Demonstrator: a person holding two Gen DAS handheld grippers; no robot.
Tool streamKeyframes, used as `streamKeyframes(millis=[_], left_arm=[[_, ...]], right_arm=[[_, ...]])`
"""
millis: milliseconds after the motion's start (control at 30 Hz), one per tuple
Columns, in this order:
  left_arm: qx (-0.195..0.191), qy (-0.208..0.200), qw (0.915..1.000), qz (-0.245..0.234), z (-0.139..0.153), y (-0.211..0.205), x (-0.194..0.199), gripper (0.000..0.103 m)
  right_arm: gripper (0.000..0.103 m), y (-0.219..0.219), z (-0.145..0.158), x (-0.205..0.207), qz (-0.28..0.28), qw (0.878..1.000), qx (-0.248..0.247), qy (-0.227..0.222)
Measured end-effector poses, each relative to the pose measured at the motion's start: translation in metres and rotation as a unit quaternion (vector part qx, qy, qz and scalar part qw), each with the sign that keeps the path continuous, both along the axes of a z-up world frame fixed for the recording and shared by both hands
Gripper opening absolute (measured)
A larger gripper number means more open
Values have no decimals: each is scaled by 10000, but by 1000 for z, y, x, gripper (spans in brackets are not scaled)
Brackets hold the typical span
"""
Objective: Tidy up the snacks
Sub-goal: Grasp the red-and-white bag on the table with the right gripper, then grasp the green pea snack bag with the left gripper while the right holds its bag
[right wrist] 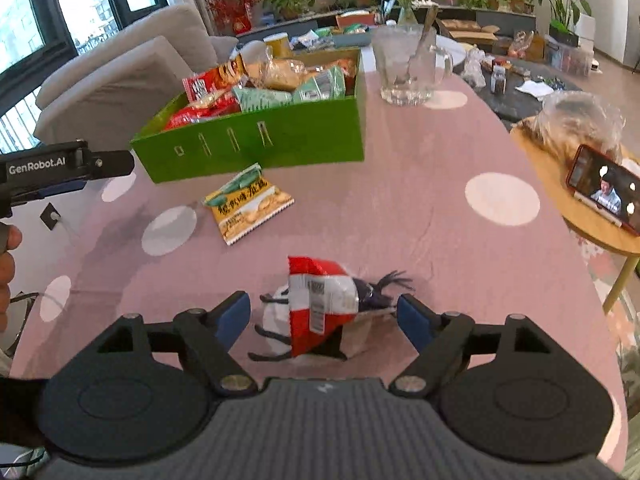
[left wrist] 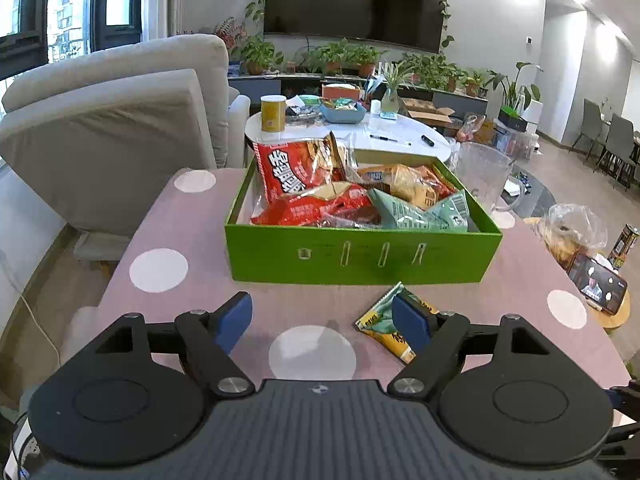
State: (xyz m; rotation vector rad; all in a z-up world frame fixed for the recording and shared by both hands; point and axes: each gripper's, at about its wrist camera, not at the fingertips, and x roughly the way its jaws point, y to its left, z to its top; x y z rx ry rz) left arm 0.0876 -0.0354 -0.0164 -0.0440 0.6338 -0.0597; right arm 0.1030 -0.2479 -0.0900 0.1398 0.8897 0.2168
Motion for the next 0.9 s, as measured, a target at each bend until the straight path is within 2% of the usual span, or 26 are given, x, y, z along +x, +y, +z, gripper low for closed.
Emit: streamKeyframes(millis=[200, 267, 433, 700, 800, 900], left_arm=[[-65, 322, 9994, -84, -16, -9, 11, 75], [-173, 501, 9985, -103, -24, -12, 15, 75], [-417, 821, 9957, -131, -40, -24, 28, 75], [-712, 1198, 9897, 322, -49, -50, 60, 75], [-867, 1394, 9845, 622, -54, -55, 74, 75], [-784, 1471, 9820, 890, -60, -61, 84, 74]], right_arm=[[65, 7, -12, 3, -139, 9999, 52, 79], [64, 9, -13, 5, -132, 9998, -84, -81], [64, 0, -13, 14, -133, 9995, -11, -280], [64, -14, -7, 36, -216, 9978, -109, -618], [64, -21, -9, 44, -244, 9976, -86, -641], [64, -25, -11, 50, -201, 9977, -10, -647]])
